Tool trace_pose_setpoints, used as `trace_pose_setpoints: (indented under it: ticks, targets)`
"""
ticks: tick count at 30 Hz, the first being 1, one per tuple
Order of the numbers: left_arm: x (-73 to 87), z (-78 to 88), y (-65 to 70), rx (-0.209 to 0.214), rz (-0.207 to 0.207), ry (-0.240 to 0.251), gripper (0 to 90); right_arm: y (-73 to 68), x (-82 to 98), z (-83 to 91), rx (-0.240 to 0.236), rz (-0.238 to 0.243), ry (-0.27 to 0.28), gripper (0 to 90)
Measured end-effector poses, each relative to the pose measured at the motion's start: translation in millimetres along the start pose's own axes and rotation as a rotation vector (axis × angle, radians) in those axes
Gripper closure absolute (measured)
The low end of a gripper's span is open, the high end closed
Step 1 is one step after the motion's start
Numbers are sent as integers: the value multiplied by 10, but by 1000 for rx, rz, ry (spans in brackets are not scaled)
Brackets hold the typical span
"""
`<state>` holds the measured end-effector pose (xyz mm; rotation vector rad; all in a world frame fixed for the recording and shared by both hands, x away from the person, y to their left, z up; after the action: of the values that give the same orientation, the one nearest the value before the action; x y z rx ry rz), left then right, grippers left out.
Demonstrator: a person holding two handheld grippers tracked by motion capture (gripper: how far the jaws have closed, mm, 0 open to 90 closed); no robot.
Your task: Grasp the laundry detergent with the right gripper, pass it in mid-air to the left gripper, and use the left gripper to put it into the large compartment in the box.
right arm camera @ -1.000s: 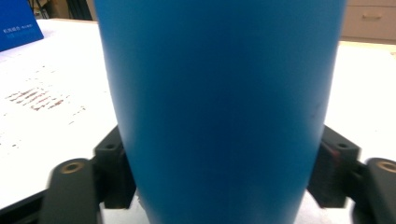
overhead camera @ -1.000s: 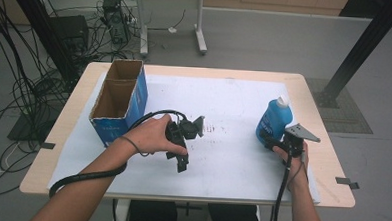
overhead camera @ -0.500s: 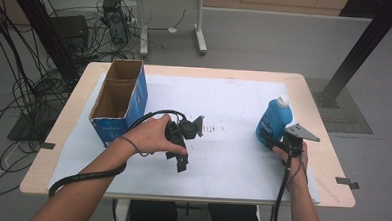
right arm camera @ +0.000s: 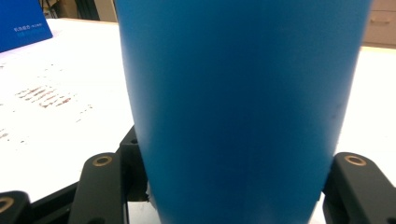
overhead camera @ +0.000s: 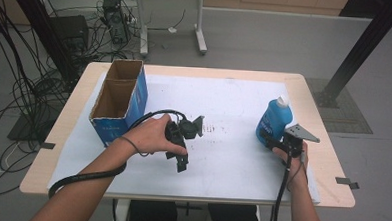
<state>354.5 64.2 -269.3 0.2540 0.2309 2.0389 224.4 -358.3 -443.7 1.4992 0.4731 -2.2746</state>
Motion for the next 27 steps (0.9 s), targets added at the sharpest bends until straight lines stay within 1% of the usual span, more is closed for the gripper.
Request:
trace_pose_setpoints:
  ticks: [14,17,18,20,25,27]
  targets:
    - [19,5,-5,-5,6,1,100,-1,17,2,0,1,6,395]
    - [27,9,1,-2,10,7,101,-2,23,2,0,1,8,395]
    - [22,15,-2,-4,4,4,100,-4,25,2,1,2,10,396]
    - [43,25,-17,2,12,16,101,-2,29,3,0,2,11,395]
    - [48,26,-24,-2,10,11,101,1,35,3,-1,3,13,396]
    - [64,33,-32,0,14,19,101,4,38,3,-2,2,14,396]
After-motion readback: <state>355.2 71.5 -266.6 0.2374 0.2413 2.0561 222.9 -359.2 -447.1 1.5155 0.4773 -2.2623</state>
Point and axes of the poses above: each handheld gripper's, and its own axes: z roughly backward along the jaws, x roughly out of its underside, y roughly to its right, the point moved 2 cm from there along -z, roughly forward along the jaws, and after that the axes turned 1 degree about -x, right-handed, at the moved point
